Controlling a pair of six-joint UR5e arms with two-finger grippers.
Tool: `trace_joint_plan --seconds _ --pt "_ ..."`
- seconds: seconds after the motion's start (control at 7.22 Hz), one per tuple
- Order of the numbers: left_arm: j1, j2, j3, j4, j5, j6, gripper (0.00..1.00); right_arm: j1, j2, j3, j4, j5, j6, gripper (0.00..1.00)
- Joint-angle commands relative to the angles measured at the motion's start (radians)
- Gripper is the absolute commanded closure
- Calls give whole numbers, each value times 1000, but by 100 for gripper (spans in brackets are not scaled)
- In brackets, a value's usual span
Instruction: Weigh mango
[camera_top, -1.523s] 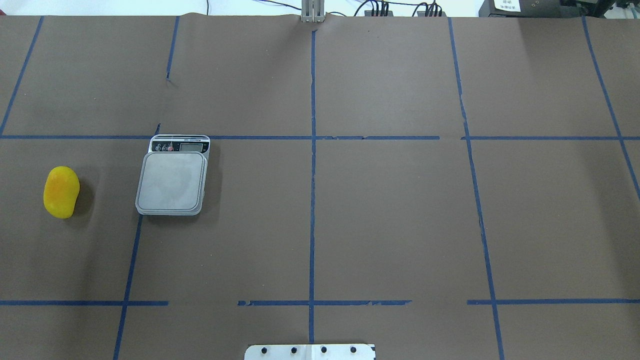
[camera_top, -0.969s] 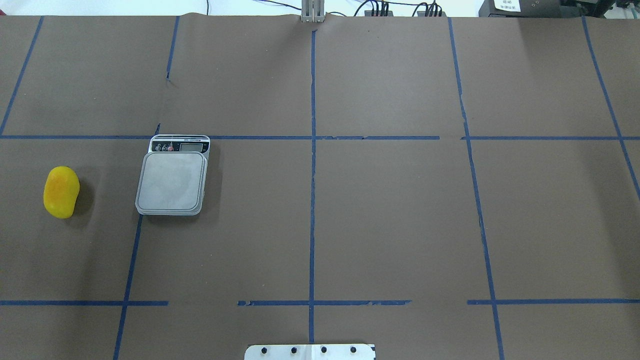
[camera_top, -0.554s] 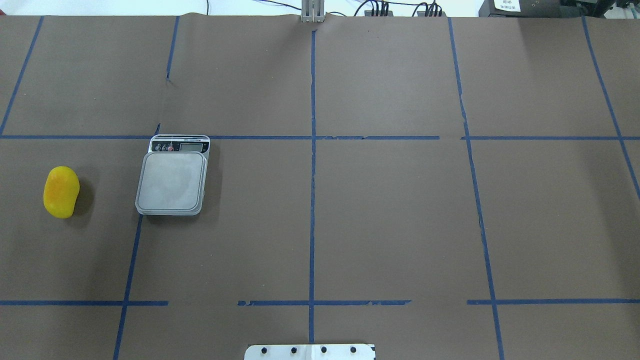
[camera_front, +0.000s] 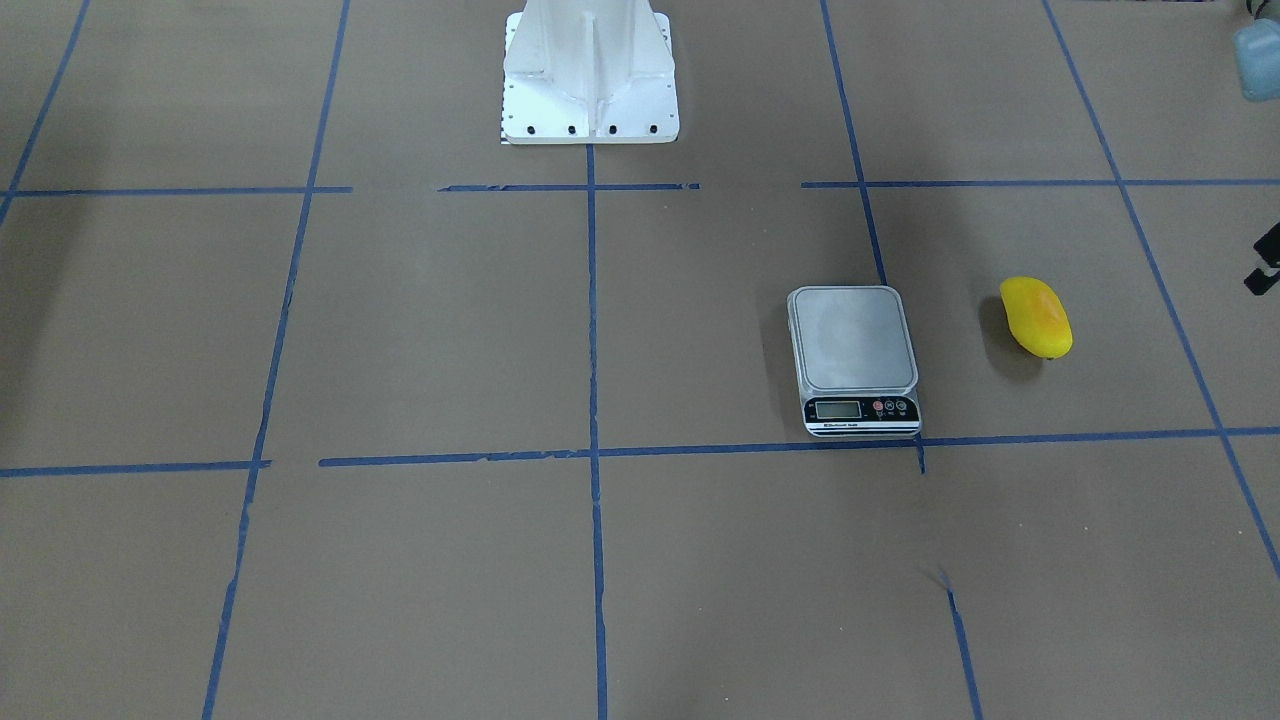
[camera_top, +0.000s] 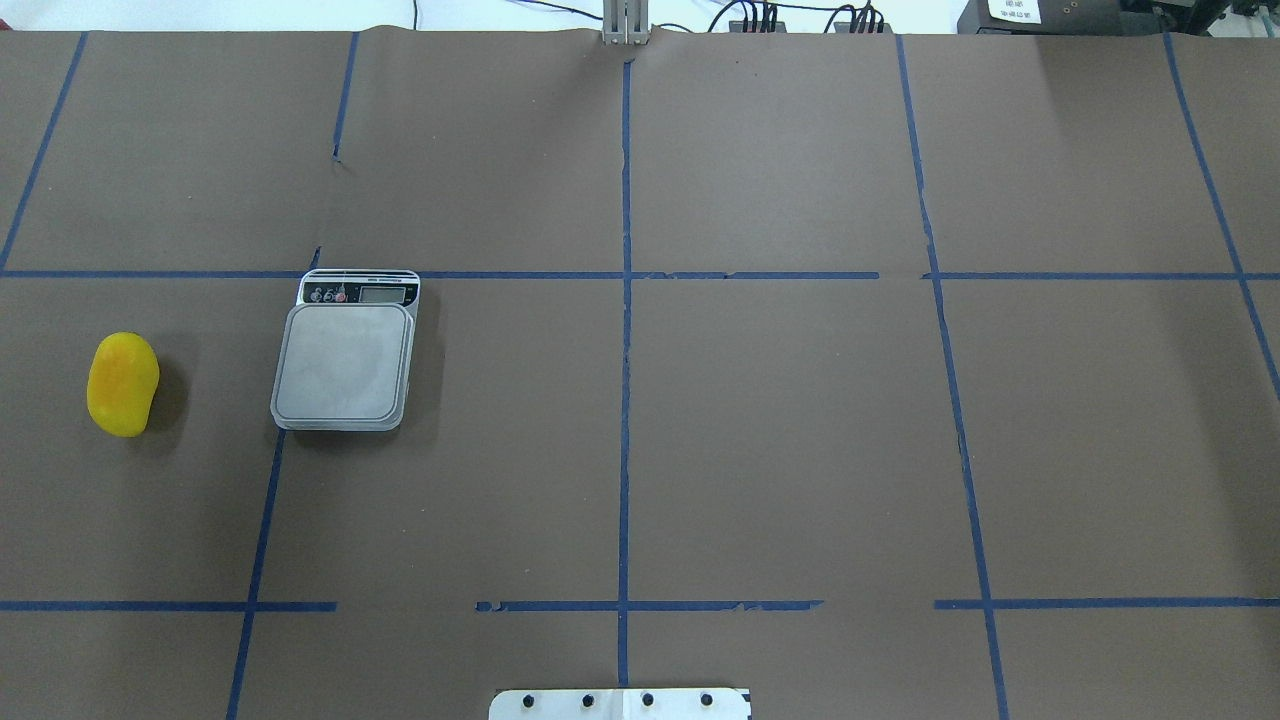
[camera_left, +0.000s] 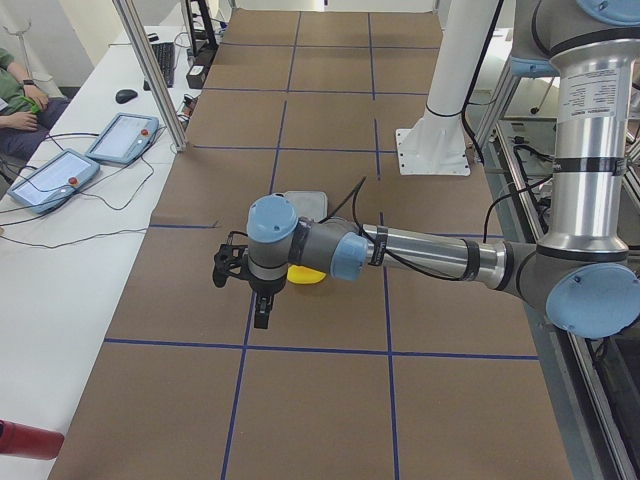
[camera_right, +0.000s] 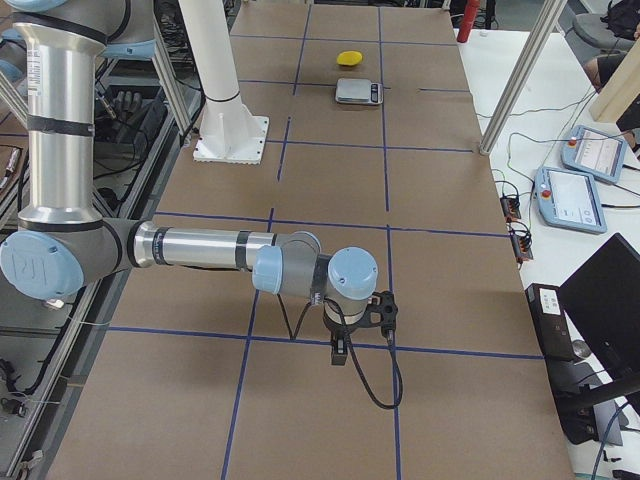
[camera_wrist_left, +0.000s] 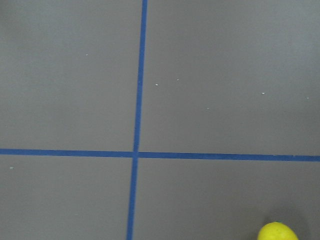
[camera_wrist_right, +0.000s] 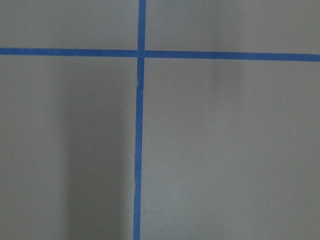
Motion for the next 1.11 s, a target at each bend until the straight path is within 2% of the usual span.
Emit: trace_joint_plan --seconds 0.0,0.28,0.42,0.97 --pt "183 19 11 -161 59 -239 0 0 -2 0 0 0 0 0" --pt "306 7 84 -284 129 -369 0 0 -2 0 0 0 0 0" --pt "363 -19 107 -299 154 -417 0 0 0 0 0 0 0 0" --pt "407 -29 160 -304 180 -418 0 0 0 0 0 0 0 0"
